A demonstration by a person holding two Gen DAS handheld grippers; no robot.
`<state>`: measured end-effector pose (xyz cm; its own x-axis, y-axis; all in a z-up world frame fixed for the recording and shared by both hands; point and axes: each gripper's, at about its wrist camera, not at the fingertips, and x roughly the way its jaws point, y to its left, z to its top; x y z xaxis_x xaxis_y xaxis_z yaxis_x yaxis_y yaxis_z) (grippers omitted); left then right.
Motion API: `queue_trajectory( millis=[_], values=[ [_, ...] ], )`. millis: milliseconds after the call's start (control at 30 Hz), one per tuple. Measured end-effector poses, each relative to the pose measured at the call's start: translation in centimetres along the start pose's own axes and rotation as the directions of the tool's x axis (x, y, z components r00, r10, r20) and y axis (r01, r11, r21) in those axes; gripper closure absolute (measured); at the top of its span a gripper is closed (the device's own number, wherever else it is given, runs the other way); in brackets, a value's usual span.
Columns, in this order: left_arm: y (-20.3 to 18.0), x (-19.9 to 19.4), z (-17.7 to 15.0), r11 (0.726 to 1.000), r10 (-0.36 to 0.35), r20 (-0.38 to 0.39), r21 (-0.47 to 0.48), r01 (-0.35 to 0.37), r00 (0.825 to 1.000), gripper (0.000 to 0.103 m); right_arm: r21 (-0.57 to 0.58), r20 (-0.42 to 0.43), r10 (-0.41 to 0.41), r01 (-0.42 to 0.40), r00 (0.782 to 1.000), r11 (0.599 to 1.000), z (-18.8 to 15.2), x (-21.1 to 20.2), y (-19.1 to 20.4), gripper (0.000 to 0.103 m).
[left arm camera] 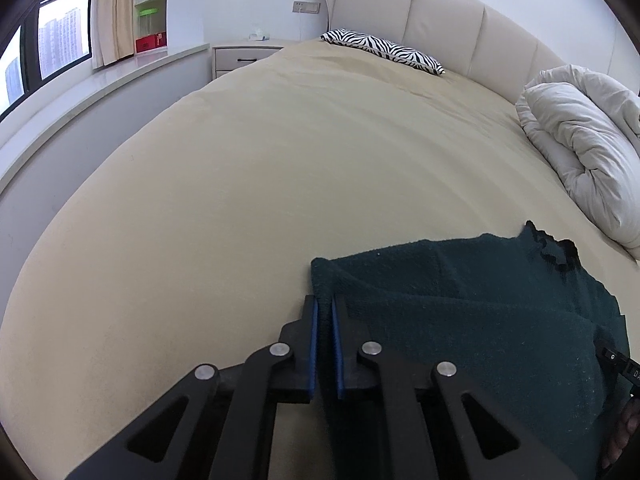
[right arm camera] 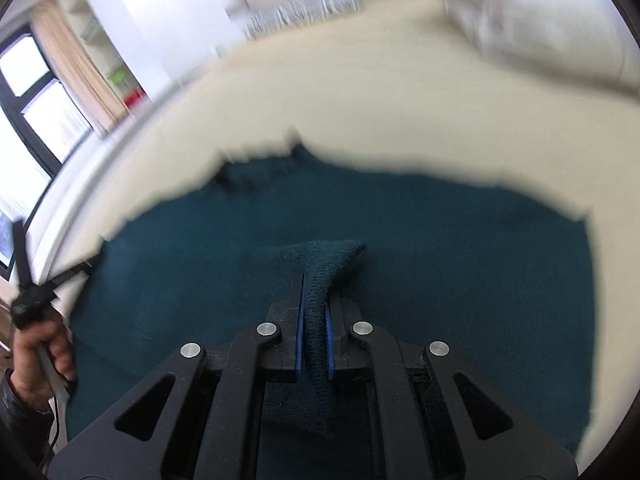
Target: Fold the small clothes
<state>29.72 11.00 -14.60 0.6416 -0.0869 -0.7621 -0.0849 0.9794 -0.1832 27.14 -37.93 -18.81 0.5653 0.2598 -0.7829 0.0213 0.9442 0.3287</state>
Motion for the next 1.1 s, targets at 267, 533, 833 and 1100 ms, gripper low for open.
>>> queue_trajectory(
  millis=[267, 533, 833, 1100],
  values=[
    [1.0, -3.6, 0.0, 1.0, -0.009, 0.031, -0.005, 0.009, 0.999, 0.091, -0.011, -0.003, 0.0, 0.0, 1.0, 1.0, 0.1, -1.6, 1.1, 0.08],
    [-1.1, -5.5, -3.9, 0.992, 0.047, -0.011, 0.114, -0.046, 0.999, 0.062, 0.025, 0.013, 0.05, -0.05, 0.999, 0.998, -2.0, -3.4, 0.5, 0.05],
    [-1.9, -4.8, -5.0, 0.977, 0.061, -0.002, 0.204, -0.059, 0.998, 0.096, 0.011, 0.007, -0.038, 0.038, 0.999, 0.999, -2.5, -3.5, 0.7, 0.096],
    [-1.3, -4.0, -5.4, 0.976, 0.074, -0.001, 0.204, -0.072, 0.997, 0.096, 0.04, -0.019, -0.045, 0.045, 0.999, 0.998, -3.0, -2.6, 0.6, 0.097]
  ],
)
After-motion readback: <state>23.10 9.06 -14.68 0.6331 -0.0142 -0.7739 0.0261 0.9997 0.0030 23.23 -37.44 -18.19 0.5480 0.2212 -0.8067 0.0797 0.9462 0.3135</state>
